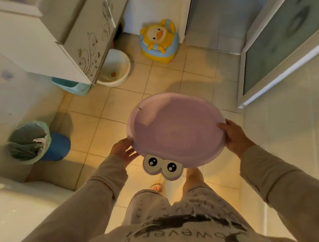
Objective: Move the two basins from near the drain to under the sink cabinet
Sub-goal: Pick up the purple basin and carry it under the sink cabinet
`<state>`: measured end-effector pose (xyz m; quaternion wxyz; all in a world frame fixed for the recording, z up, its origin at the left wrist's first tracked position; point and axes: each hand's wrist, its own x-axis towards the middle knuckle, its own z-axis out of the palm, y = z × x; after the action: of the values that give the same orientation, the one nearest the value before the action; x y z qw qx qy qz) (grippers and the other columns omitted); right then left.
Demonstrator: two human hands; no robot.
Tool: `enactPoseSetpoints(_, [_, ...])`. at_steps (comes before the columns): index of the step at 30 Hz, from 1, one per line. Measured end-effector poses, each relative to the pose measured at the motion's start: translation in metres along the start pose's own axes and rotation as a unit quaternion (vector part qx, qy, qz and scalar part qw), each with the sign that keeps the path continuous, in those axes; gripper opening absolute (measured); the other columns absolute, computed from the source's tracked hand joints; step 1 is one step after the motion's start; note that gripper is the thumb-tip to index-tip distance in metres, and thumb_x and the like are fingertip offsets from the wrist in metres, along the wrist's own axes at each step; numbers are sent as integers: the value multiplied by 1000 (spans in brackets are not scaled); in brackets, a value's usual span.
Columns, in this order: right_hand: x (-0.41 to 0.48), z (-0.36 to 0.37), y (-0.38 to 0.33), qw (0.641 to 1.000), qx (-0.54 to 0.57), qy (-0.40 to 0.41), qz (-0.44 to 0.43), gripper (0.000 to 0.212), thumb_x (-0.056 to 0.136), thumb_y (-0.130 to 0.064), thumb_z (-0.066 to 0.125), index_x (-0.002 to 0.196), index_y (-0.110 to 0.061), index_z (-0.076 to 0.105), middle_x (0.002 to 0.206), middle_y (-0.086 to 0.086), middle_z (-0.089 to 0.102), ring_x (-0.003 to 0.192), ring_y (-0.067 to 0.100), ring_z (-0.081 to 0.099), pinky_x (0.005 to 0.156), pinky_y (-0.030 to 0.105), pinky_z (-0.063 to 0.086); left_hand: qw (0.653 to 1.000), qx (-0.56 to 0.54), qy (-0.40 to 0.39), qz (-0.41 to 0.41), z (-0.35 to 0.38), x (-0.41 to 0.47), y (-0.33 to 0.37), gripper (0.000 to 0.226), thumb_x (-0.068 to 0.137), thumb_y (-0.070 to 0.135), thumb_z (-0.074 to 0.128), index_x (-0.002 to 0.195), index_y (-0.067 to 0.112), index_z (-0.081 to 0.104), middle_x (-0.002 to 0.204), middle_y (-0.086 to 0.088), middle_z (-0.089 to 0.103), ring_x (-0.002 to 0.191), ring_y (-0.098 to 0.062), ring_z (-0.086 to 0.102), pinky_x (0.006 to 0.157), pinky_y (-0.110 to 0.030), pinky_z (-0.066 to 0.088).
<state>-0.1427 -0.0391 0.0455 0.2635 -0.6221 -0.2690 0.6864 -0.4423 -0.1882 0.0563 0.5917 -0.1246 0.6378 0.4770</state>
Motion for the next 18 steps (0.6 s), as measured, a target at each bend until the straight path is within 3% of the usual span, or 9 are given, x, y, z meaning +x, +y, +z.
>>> enactPoseSetpoints(5, [75, 19, -68, 998, -52, -40, 9, 46, 86, -3, 57, 131, -6, 49, 119, 11, 58, 100, 27, 57, 73, 33, 51, 997, -62, 37, -8, 40, 31, 24, 29, 89, 8, 53, 117, 4, 50, 103, -11, 60, 90, -28, 61, 72, -41, 51])
enactPoseSetpoints(10, [139, 37, -144, 989, -103, -103, 9, 48, 86, -4, 57, 133, -5, 47, 120, 14, 55, 97, 26, 57, 76, 34, 50, 990, -123, 70, -5, 91, 56, 48, 26, 89, 8, 52, 115, 4, 51, 101, -9, 60, 86, -26, 60, 72, -41, 50])
enactPoseSetpoints(18, [230, 72, -238, 979, -155, -134, 14, 48, 86, -1, 56, 133, 2, 48, 120, 17, 56, 105, 31, 53, 86, 40, 48, 976, -192, 99, 11, 160, 97, 101, 14, 90, 3, 49, 102, 2, 55, 93, -9, 60, 82, -26, 58, 75, -42, 50])
